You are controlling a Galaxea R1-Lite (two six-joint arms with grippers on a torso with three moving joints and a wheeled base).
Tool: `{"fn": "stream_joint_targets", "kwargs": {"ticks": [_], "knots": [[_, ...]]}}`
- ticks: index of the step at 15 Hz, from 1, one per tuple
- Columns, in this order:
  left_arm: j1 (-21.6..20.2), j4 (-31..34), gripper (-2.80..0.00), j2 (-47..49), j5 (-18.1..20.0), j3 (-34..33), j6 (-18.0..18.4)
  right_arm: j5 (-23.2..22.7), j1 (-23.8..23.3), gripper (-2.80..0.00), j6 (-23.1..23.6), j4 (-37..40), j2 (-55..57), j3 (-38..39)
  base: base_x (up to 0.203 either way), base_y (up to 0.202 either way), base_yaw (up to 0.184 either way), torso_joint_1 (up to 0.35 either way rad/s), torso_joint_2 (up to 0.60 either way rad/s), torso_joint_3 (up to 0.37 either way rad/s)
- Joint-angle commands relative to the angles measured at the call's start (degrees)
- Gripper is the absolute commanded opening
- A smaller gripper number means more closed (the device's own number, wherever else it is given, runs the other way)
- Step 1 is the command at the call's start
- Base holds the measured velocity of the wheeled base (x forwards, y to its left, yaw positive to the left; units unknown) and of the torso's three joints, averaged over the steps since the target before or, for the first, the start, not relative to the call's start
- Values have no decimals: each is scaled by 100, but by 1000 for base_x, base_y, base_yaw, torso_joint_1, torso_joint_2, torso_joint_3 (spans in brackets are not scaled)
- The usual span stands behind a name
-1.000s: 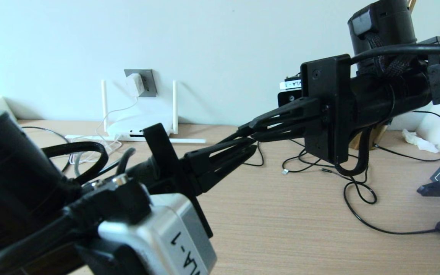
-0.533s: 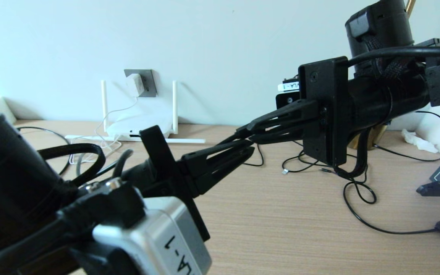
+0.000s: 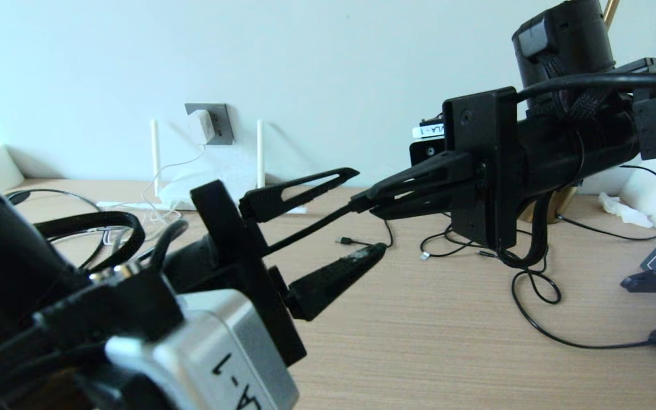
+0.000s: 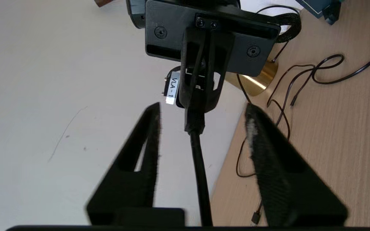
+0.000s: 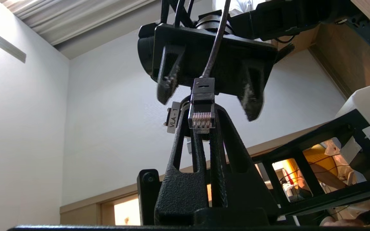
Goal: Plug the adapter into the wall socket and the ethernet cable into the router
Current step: Plug cable into router interface
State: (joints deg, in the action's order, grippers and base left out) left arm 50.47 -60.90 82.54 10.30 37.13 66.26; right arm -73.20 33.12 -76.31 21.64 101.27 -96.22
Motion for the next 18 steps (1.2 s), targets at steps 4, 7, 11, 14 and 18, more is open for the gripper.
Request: {"fn": "stream_joint_targets", "kwargs": {"ticks": [4,7,11,14,18], "knots": [[-28,-28,0,25,-2,57,37,-45,63,-280,-42,7,-20,42,0,0,0,0,0,0],[-37,-33,0,16,-8,42,37,-36,63,-280,-42,7,-72,77,0,0,0,0,0,0],[-37,-27,0,16,-11,5,11,-36,63,-280,-41,7,-90,109,0,0,0,0,0,0],[-37,-27,-280,-10,-5,-52,10,-36,63,-280,-33,-2,-90,118,0,0,0,0,0,0],[-37,-27,-280,-28,-11,-48,10,-35,63,-280,-30,-2,-90,121,0,0,0,0,0,0]]}}
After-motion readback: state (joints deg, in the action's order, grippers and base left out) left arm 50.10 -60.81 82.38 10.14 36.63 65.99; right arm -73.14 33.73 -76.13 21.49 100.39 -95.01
